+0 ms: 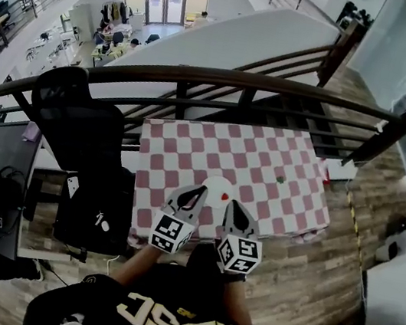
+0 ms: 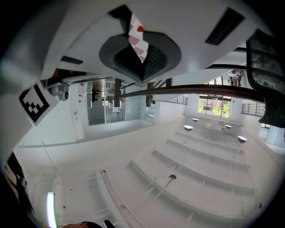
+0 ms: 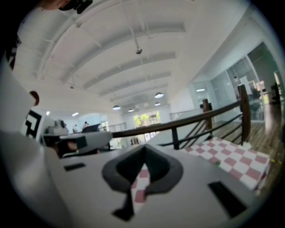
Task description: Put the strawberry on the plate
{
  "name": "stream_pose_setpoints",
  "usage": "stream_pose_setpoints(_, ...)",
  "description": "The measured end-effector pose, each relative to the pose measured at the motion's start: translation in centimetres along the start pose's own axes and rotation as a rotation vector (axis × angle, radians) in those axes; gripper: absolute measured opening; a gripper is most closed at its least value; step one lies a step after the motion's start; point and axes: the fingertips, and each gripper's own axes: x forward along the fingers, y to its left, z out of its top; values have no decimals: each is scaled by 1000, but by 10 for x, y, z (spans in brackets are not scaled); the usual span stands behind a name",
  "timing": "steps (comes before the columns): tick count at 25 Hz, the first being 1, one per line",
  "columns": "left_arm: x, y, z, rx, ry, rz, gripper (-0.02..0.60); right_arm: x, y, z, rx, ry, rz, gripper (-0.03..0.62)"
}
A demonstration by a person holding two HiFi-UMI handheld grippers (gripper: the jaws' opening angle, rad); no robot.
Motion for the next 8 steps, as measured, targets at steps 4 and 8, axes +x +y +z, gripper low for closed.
stream_pose_setpoints(4, 0, 0, -6, -6, 11, 4, 15, -3, 0, -2, 1, -2, -1, 18)
stream_pose_setpoints(8, 3, -2, -6, -14, 16, -5, 15, -2, -3, -1, 8, -3, -9, 18)
